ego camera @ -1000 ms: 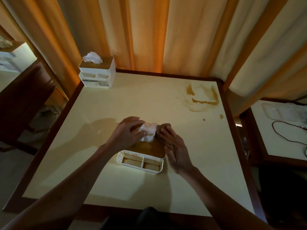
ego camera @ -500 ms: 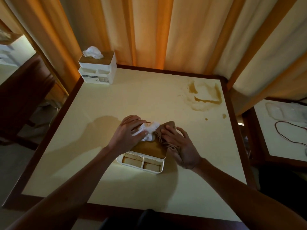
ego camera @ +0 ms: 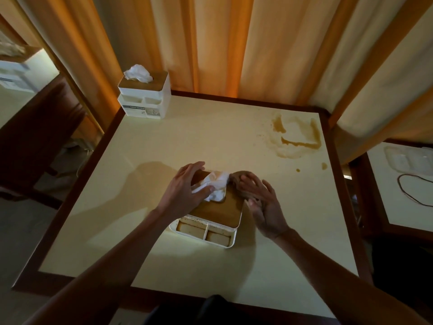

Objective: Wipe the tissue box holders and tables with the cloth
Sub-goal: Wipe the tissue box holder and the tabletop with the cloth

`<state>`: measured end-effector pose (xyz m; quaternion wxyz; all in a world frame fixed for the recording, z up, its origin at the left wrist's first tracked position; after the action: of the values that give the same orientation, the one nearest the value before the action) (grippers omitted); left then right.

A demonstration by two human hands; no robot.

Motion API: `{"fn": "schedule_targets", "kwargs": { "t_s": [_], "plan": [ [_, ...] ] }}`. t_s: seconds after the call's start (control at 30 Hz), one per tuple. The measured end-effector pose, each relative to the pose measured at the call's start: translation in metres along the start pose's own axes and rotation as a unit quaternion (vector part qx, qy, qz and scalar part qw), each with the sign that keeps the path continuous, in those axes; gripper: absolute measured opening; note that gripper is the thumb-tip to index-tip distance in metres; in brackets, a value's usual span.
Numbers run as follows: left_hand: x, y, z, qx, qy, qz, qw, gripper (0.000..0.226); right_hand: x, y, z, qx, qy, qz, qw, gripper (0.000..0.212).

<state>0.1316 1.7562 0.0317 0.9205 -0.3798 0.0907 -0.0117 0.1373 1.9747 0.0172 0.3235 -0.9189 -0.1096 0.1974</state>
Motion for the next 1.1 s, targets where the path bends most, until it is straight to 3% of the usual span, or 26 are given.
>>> {"fn": "schedule_targets", "kwargs": {
  "t_s": [0.03,0.07,0.13,0.17,0.23,0.37,0.53,0.63,0.67,0.73,0.8,0.87,0.97,1.1],
  "plan": [
    [0.000,0.000,-0.002,0.007,-0.011,0.001,1.000,0.067,0.002,-0.008,0.006,-0.067,0.087,0.066,0.992,0.039],
    [0.001,0.000,-0.004,0.013,-0.021,0.004,1.000,0.068,0.011,-0.013,0.017,-0.149,0.194,0.141,0.959,0.037],
    [0.003,-0.001,-0.007,0.017,-0.041,0.023,0.999,0.068,0.046,-0.013,0.040,-0.287,0.381,0.281,0.833,0.034],
    [0.004,-0.002,-0.007,0.013,-0.053,0.041,0.998,0.068,0.067,-0.010,0.048,-0.342,0.436,0.314,0.771,0.031],
    [0.007,-0.003,-0.006,-0.006,-0.087,0.075,0.993,0.071,0.101,0.003,0.044,-0.382,0.494,0.299,0.722,0.029],
    [0.026,0.005,0.003,-0.023,-0.152,0.118,0.981,0.078,0.143,0.029,0.011,-0.432,0.543,0.235,0.681,0.021],
    [0.065,0.011,0.014,0.054,-0.193,0.151,0.968,0.074,0.113,0.029,-0.001,-0.469,0.497,0.191,0.705,0.027],
    [0.086,0.003,0.014,0.182,-0.204,0.139,0.952,0.078,0.083,0.019,-0.001,-0.484,0.443,0.173,0.735,0.037],
    [0.091,-0.001,0.012,0.253,-0.198,0.130,0.938,0.077,0.073,0.014,0.001,-0.469,0.415,0.164,0.762,0.039],
    [0.099,-0.008,0.003,0.313,-0.189,0.095,0.926,0.074,0.051,-0.004,-0.001,-0.379,0.320,0.133,0.858,0.038],
    [0.099,-0.016,-0.002,0.199,-0.143,0.026,0.969,0.094,0.032,-0.019,-0.009,-0.271,0.216,0.078,0.935,0.039],
    [0.093,-0.011,0.004,0.049,-0.069,-0.075,0.994,0.127,0.015,-0.018,-0.014,-0.147,0.117,-0.016,0.982,0.042],
    [0.079,0.007,0.022,-0.108,0.047,-0.184,0.976,0.146,0.007,-0.006,-0.005,-0.059,0.051,-0.137,0.988,0.048],
    [0.055,0.028,0.039,-0.215,0.086,-0.239,0.943,0.147,0.017,-0.005,-0.006,0.039,-0.017,-0.162,0.986,0.051]
  ]
}}
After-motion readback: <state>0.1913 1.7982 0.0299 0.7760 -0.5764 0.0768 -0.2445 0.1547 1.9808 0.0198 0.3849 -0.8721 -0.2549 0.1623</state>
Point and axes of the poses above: each hand's wrist, its own x-axis away from the middle knuckle, its own y-axis out of the palm, z = x × y, the point moved 8 cm from there along -x, towards the middle knuckle, and after that the axes turned 3 degrees about y, right-handed, at the moved point
